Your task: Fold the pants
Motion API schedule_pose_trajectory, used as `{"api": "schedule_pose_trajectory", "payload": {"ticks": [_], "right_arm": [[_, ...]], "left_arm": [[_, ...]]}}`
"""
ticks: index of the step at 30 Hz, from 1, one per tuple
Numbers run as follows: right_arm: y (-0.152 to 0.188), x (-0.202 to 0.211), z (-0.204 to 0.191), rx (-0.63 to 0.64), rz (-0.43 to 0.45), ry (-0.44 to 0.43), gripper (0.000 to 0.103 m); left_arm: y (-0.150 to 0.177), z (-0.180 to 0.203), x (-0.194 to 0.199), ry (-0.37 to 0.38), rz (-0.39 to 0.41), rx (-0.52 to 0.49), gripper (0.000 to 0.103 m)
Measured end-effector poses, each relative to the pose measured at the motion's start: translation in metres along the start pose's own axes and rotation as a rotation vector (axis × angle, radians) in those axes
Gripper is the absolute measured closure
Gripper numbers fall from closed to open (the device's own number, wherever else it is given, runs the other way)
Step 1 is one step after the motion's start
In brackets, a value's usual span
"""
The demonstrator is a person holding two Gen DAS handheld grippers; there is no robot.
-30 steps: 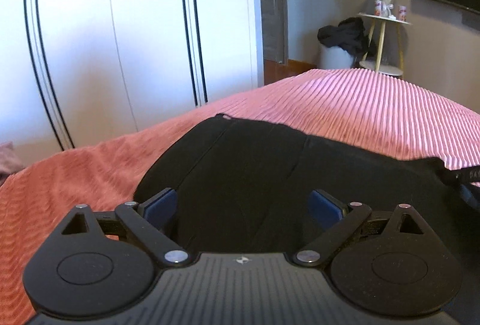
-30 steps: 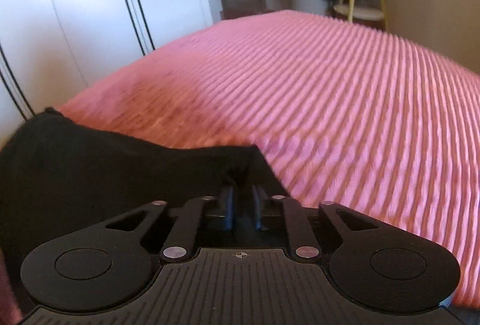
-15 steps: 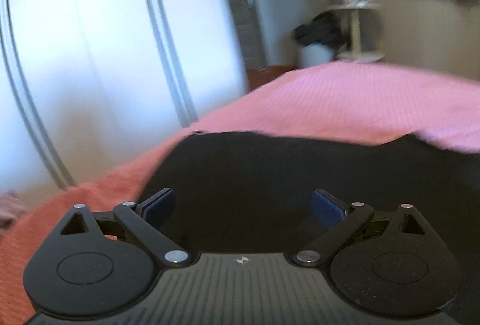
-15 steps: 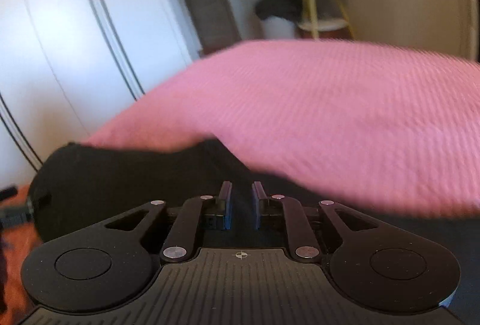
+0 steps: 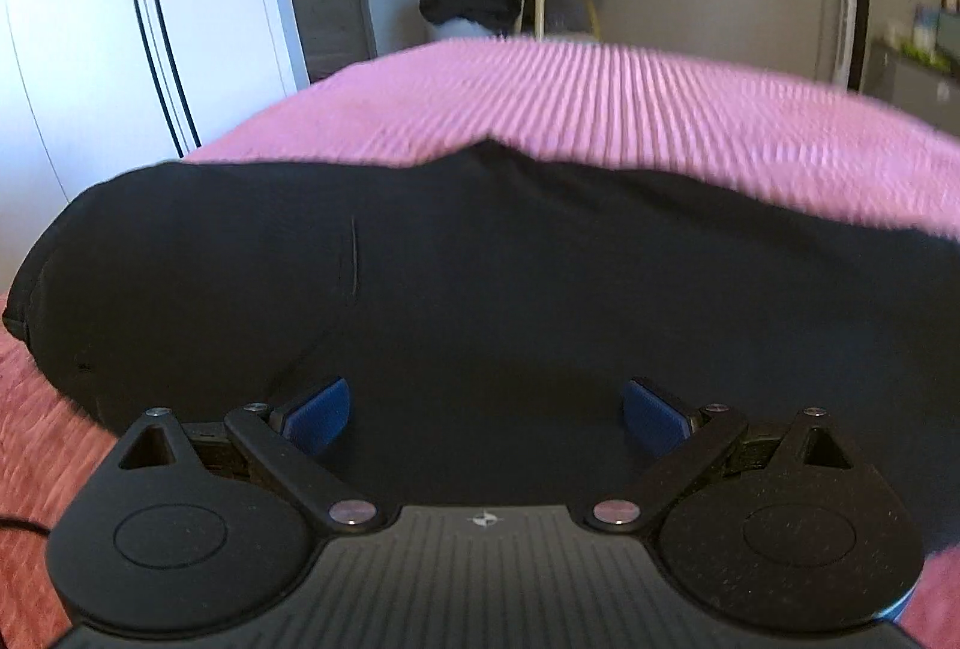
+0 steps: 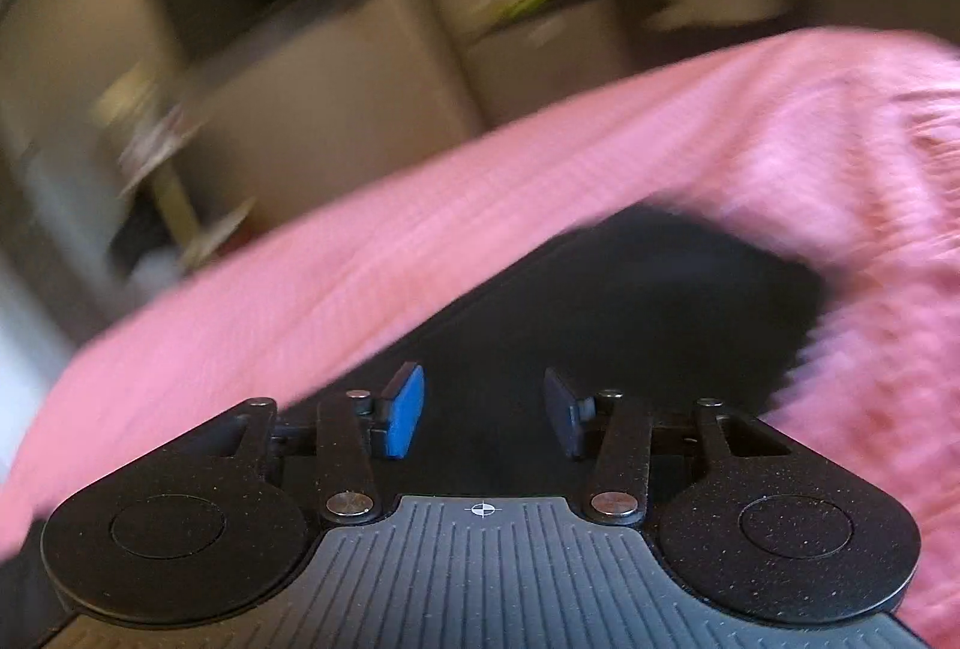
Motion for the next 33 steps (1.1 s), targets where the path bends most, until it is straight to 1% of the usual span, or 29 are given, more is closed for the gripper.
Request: {"api": "schedule_pose_trajectory", "payload": {"ticks": [1,2,3,4,5,6,8,9,10,11,13,15,16,18,19,20,22,23,24,25,27,28,29,30,31,32,33], "right_arm": [[-0.010,0.005,0.019,-0.025,0.054,0.067,0.037],[-0.017,0.008,0.035,-0.046,0.092,0.126,0.031],[-0.023,0.008,0.049,-0.070,0.116,0.178,0.022],[-0.026,0.005,0.061,-0.102,0.112,0.209,0.021],[-0.027,0.000,0.072,-0.135,0.086,0.207,0.021],[-0.027,-0.008,0.082,-0.181,0.035,0.164,0.023],[-0.024,-0.025,0.094,-0.280,-0.036,0.091,0.032],[-0.023,-0.032,0.099,-0.317,-0.053,0.066,0.046],[-0.023,-0.034,0.103,-0.340,-0.065,0.055,0.073],[-0.024,-0.038,0.105,-0.357,-0.062,0.053,0.084],[-0.025,-0.036,0.099,-0.332,-0.015,0.048,0.088],[-0.028,-0.030,0.092,-0.269,0.035,0.033,0.086],[-0.028,-0.031,0.087,-0.246,0.040,0.030,0.077],[-0.033,-0.038,0.089,-0.240,0.009,0.006,0.064],[-0.035,-0.044,0.087,-0.238,-0.014,0.011,0.069],[-0.035,-0.046,0.086,-0.231,-0.024,0.016,0.088],[-0.049,-0.043,0.077,-0.212,-0.023,-0.003,0.090],[-0.058,-0.035,0.072,-0.213,0.000,-0.033,0.090],[-0.065,-0.025,0.069,-0.225,0.039,-0.088,0.090],[-0.072,-0.015,0.070,-0.259,0.084,-0.155,0.090],[-0.080,-0.001,0.077,-0.376,0.154,-0.318,0.090],[-0.081,0.000,0.081,-0.432,0.173,-0.362,0.090],[-0.079,-0.002,0.085,-0.463,0.176,-0.369,0.090],[-0.075,-0.008,0.090,-0.476,0.169,-0.351,0.090],[-0.071,-0.015,0.093,-0.462,0.158,-0.310,0.086],[-0.063,-0.024,0.097,-0.421,0.134,-0.211,0.082],[-0.054,-0.036,0.101,-0.371,0.096,-0.069,0.073]], "left_arm": [[0.001,-0.003,-0.002,-0.002,0.006,-0.006,0.004],[-0.001,-0.004,-0.003,0.000,0.012,-0.001,0.004],[-0.003,-0.005,-0.003,-0.006,0.009,0.010,0.004],[-0.005,-0.003,-0.004,-0.014,0.006,0.031,0.004],[-0.005,-0.003,-0.005,-0.015,0.004,0.054,0.004],[-0.005,-0.010,-0.006,-0.012,-0.001,0.071,0.004],[-0.004,-0.008,-0.006,-0.021,-0.006,0.081,0.004],[-0.004,-0.005,-0.005,-0.026,-0.008,0.074,0.004],[-0.005,-0.003,-0.004,-0.030,-0.007,0.063,0.004],[-0.004,-0.001,-0.002,-0.035,-0.004,0.052,0.004],[-0.003,0.003,0.001,-0.037,-0.001,0.036,0.004],[-0.001,0.005,0.005,-0.032,0.010,0.026,0.004],[-0.002,0.005,0.004,-0.028,0.013,0.025,0.004],[-0.003,0.006,0.005,-0.027,0.014,0.028,0.004],[-0.003,0.006,0.005,-0.028,0.012,0.030,0.004],[-0.003,0.006,0.006,-0.030,0.014,0.032,0.004],[-0.002,0.006,0.011,-0.035,0.032,0.027,0.004],[-0.002,0.006,0.014,-0.044,0.049,0.021,0.004],[-0.002,0.005,0.017,-0.050,0.062,0.017,0.004],[-0.003,0.004,0.019,-0.058,0.075,0.020,0.004],[-0.005,-0.001,0.022,-0.069,0.097,0.043,0.004],[-0.006,-0.004,0.023,-0.072,0.104,0.062,0.004],[-0.006,-0.006,0.024,-0.076,0.111,0.076,0.004],[-0.007,-0.009,0.025,-0.082,0.119,0.090,0.004],[-0.007,-0.011,0.025,-0.084,0.123,0.098,0.004],[-0.007,-0.012,0.024,-0.087,0.121,0.103,0.004],[-0.006,-0.013,0.023,-0.091,0.114,0.102,0.004]]}}
Point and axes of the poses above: each gripper's, at about its wrist camera, not at the fingertips, and x roughly against the way its jaws point, z to its right, y to its underside, the point moved 2 cm from there along -x, roughly the way its jaws point, and after that the axes turned 6 degrees about y, right-handed, at the moved point
